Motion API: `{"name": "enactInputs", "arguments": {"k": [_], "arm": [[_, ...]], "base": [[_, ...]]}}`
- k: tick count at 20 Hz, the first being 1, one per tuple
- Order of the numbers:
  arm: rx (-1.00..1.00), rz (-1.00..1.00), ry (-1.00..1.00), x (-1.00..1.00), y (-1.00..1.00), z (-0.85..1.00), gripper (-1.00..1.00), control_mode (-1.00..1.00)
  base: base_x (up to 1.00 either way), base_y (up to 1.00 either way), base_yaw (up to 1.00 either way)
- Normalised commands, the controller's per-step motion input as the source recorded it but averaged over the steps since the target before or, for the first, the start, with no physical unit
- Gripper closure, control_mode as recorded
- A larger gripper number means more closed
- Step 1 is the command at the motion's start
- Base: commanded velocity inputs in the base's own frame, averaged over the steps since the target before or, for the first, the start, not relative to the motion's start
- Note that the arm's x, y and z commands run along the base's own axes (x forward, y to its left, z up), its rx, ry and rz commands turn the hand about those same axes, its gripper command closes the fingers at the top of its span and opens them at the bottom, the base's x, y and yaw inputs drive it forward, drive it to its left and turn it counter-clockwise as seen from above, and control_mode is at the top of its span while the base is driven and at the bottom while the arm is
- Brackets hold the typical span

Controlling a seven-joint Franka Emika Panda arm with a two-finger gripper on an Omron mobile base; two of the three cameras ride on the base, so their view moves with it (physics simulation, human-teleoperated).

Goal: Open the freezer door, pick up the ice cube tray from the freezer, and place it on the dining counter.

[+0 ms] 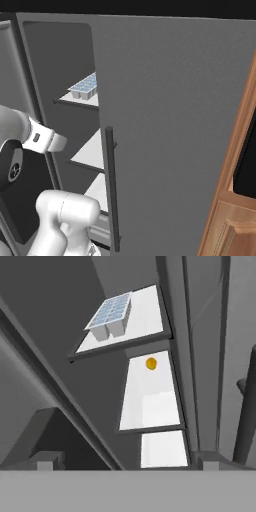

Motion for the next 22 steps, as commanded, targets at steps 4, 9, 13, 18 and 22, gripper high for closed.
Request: {"name": "enactInputs", "arguments": {"k": [4,9,13,18,22], "arm": [[0.17,-0.22,-0.03,0.08,0.0,0.28,-1.0,-1.0],[0.23,-0.23,0.0,0.01,0.0,0.32,-1.0,-1.0],[0.25,-0.22,0.0,0.01,0.0,0.21,-1.0,-1.0],[0.27,-0.22,0.0,0.07,0.0,0.11,-1.0,-1.0],[0.25,-0.21,-0.02,0.06,0.0,0.0,-1.0,-1.0]], "base": [[0.0,0.0,0.0],[0.0,0.0,0.0],[0.0,0.0,0.0],[0.0,0.0,0.0],[0.0,0.0,0.0]]}}
